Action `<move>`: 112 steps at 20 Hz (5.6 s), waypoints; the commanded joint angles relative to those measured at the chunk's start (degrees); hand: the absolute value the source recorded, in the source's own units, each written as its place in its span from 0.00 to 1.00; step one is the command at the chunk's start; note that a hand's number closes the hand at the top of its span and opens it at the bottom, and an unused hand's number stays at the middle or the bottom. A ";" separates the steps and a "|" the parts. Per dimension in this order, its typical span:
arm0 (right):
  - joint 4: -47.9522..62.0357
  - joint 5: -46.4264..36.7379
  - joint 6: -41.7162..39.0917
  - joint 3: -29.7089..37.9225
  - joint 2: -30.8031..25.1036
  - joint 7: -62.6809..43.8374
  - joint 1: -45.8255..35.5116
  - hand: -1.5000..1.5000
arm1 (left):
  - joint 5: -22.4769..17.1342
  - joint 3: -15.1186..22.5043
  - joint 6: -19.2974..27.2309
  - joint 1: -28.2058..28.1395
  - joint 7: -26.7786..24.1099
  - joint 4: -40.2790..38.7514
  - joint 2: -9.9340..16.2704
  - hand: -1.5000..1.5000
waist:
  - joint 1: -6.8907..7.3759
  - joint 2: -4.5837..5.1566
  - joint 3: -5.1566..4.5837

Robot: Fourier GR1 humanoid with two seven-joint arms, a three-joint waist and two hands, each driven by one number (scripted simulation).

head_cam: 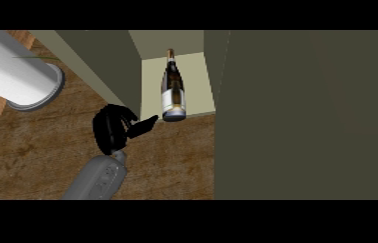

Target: Pick up the wine, place it into the cabinet and close the cabinet

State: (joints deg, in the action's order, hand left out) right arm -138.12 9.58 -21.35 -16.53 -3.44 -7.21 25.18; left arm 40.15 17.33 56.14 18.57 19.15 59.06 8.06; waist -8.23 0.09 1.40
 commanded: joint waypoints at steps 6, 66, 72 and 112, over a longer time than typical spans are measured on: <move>-1.73 2.38 0.13 -0.99 0.25 -1.69 0.12 0.00 | -4.55 1.34 -7.03 12.64 1.03 -2.09 -7.08 0.00 | -1.39 1.62 -1.69; -11.24 -2.84 1.85 -3.55 -7.89 -11.78 2.68 1.00 | -54.15 4.27 -43.25 -25.38 -29.34 52.38 7.60 0.00 | 8.27 -0.43 -1.46; -11.61 -1.14 -3.54 1.56 -13.70 -9.92 2.86 1.00 | -61.33 -3.24 -52.77 -31.44 -35.21 50.85 12.38 1.00 | 8.21 -0.24 -1.45; 25.64 9.75 30.59 -18.15 3.38 -22.21 -62.12 1.00 | -71.93 -21.59 -73.40 -36.49 -35.40 47.70 18.62 1.00 | 9.71 -0.07 -1.49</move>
State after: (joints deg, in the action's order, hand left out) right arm -120.11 17.36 1.13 -33.48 -0.97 -31.77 -26.63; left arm -31.65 -3.11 -14.81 -17.18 -15.22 108.12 26.72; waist 1.47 0.01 -0.07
